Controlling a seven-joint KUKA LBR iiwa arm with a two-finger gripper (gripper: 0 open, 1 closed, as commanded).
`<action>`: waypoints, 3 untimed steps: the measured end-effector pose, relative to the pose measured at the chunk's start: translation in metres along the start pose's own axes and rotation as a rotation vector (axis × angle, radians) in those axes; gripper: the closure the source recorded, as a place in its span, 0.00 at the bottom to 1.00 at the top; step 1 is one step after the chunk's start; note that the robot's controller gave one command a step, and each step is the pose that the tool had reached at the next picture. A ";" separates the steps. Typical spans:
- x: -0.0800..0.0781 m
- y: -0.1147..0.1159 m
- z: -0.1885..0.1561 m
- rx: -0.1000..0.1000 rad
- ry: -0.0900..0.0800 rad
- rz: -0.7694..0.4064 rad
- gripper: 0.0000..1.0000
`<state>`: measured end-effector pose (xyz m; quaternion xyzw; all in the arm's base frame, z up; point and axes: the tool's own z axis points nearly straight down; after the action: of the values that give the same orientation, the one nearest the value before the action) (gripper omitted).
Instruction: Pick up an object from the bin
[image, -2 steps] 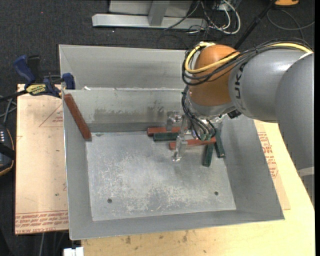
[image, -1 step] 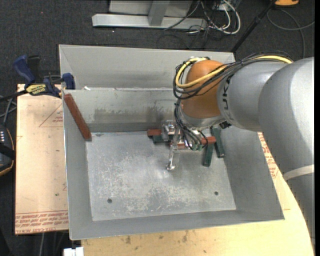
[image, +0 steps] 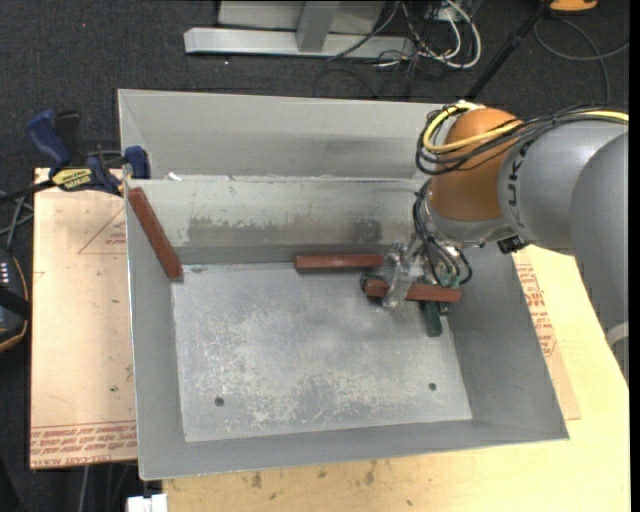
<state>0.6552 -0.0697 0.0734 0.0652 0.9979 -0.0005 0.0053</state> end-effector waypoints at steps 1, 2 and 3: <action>0.000 0.000 0.000 0.000 0.000 0.000 1.00; 0.001 0.000 -0.003 0.000 0.004 0.000 1.00; 0.002 0.000 -0.016 -0.001 0.011 0.000 1.00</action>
Offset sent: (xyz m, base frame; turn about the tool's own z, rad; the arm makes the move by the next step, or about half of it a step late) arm 0.0000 -0.0003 0.0506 0.0000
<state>0.6526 -0.0690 0.0893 0.0650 0.9979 0.0003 -0.0002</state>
